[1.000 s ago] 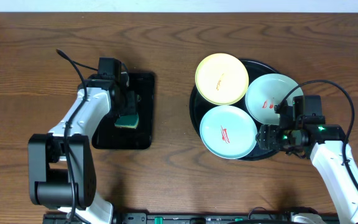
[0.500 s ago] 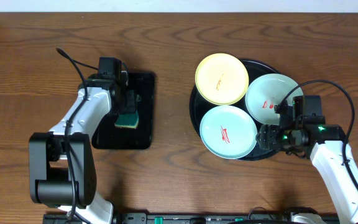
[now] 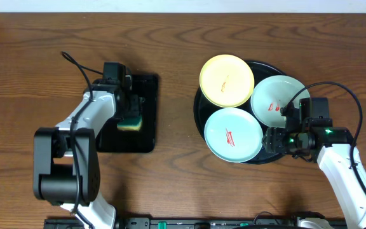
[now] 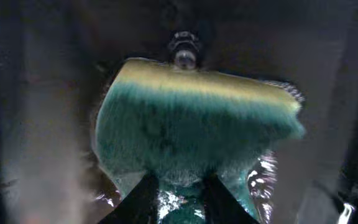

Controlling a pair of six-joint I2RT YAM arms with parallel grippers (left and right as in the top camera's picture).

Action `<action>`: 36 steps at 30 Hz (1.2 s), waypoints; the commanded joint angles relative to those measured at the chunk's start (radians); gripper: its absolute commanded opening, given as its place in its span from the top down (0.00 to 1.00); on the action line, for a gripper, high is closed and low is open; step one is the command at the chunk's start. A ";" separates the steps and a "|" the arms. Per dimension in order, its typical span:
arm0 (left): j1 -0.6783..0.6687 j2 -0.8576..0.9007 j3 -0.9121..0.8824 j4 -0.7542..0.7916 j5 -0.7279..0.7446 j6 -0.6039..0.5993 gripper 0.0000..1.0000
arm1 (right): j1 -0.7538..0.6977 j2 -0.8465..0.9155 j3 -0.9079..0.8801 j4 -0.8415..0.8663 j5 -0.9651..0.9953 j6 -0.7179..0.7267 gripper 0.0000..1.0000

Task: Clean dirty plates on tray and stack at the side
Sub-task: 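Close left gripper on green sponge in black tray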

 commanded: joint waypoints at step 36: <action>-0.002 -0.108 -0.032 -0.108 0.005 -0.008 0.45 | 0.011 0.001 0.019 -0.001 0.005 0.006 0.32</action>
